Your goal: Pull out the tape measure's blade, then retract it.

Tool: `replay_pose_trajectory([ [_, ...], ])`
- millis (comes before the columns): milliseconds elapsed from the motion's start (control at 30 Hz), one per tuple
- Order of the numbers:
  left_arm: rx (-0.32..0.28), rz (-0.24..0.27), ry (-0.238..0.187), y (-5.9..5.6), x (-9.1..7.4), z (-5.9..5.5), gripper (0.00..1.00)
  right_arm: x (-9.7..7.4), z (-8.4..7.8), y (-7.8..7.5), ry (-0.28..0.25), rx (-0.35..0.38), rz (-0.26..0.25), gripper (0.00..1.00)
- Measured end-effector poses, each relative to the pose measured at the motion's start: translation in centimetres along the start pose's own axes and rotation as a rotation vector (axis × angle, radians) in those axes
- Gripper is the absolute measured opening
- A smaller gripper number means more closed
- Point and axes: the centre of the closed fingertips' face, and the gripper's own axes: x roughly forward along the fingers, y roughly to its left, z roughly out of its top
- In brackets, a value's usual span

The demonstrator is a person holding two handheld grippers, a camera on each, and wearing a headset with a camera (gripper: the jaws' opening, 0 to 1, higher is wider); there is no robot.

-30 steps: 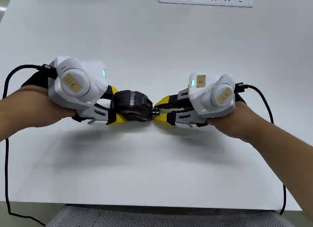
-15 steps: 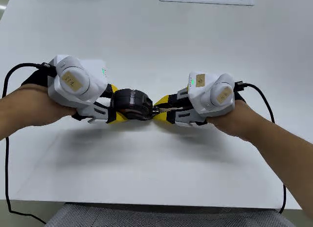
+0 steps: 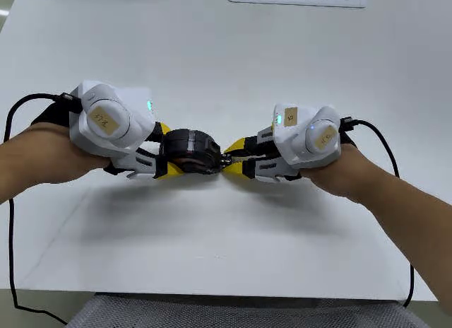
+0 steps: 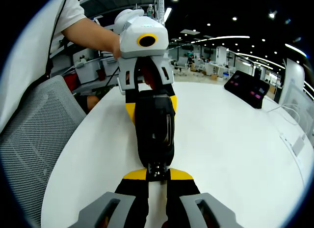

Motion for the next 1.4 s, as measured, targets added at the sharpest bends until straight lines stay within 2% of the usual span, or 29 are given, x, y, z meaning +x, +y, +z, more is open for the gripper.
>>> replay_pose_trajectory([
  [1400, -0.005, -0.008, 0.004, -0.1, 0.0, 0.0, 0.27, -4.9, -3.3, -0.4, 0.053, 0.013, -0.029, 0.09],
])
